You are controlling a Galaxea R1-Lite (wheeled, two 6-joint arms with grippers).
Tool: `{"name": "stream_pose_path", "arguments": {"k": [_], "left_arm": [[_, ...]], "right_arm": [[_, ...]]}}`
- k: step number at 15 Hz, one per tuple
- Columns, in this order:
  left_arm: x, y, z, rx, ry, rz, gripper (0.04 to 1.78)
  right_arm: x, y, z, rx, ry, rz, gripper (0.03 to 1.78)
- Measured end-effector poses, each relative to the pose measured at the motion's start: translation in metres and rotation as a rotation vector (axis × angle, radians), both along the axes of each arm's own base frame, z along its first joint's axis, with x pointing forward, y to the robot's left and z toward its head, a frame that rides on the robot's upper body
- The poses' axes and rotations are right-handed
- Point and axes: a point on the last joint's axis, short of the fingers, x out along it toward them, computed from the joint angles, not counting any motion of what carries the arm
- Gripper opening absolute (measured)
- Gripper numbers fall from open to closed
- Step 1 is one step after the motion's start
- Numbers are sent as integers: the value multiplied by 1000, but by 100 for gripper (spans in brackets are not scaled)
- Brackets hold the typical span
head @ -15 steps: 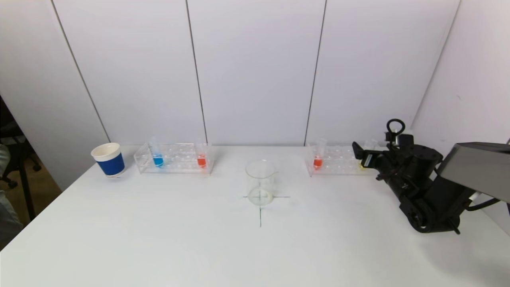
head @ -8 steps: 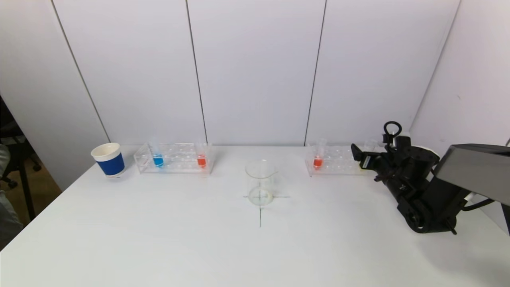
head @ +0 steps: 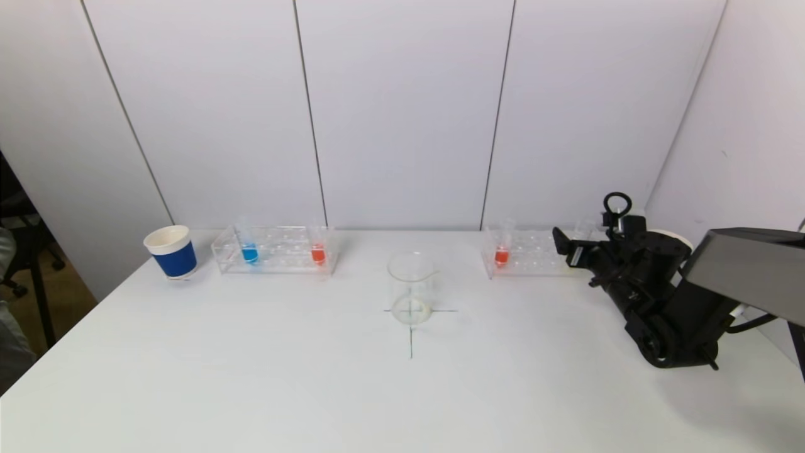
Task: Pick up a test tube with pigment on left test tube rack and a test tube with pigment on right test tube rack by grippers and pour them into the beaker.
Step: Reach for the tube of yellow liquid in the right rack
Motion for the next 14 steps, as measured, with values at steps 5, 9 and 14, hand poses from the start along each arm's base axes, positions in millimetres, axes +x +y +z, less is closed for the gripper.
{"name": "stream_pose_path", "arguments": {"k": [5, 9, 14], "left_arm": [[0, 0, 0, 0, 0, 0, 176], [0, 0, 0, 0, 0, 1, 176], [0, 0, 0, 0, 0, 0, 176]], "right_arm": [[2, 1, 0, -1, -6, 1, 177], [5, 1, -1, -4, -12, 1, 177], [8, 1, -1, -8, -20, 0, 177]]}}
